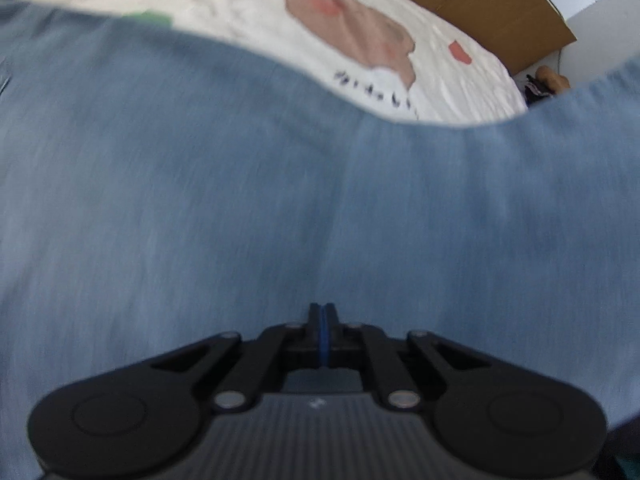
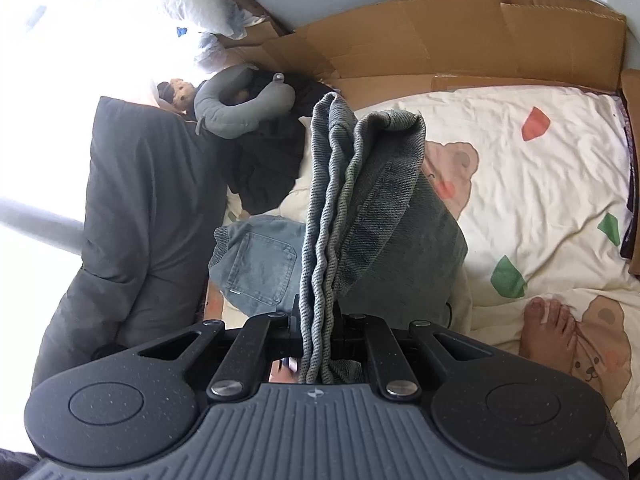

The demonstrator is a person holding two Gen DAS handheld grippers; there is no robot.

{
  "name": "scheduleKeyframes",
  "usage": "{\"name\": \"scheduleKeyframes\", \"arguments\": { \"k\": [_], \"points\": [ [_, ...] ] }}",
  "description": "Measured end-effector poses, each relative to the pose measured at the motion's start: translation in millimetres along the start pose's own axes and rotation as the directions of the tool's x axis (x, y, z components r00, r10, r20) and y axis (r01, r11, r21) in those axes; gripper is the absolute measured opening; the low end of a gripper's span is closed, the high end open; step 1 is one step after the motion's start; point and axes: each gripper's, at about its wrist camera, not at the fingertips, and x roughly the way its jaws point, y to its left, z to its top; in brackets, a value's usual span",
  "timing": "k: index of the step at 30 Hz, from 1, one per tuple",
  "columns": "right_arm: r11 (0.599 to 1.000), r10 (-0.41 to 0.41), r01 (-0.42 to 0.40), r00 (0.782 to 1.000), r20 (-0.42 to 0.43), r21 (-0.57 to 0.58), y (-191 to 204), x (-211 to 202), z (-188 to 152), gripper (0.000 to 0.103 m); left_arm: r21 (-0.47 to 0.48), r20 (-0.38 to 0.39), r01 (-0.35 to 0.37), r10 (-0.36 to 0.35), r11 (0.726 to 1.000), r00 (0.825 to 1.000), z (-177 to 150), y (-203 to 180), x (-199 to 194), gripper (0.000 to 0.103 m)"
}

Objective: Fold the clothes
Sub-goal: 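Swing the held leg over the jeans body with the right gripper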

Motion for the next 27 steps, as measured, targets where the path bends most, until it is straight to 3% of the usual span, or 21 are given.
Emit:
{"name": "scheduleKeyframes", "arguments": {
  "k": [9,15,20,27],
  "points": [
    [0.994,0.102,-0.103,0.994,-0.033,-0.025,37,20,8,0.007,-0.106,-0.029,0.005,-0.008,0.994,1.0,-43,20,-22,0.002],
    [0.986,0.151,-0.157,0.984,-0.099,-0.057,69,48,20,0.007,-0.172,0.065,0.0,0.012,0.985,0.998,-50,44,-66,0.006],
    [0.981,0.143,-0.163,0.975,-0.171,-0.106,101,80,35,0.007,-0.233,0.131,-0.015,0.047,0.972,0.99,-63,71,-102,0.009],
    [0.974,0.144,-0.175,0.969,-0.202,-0.143,131,111,51,0.007,-0.303,0.211,-0.021,0.088,0.953,0.974,-78,100,-139,0.009]
  ]
}}
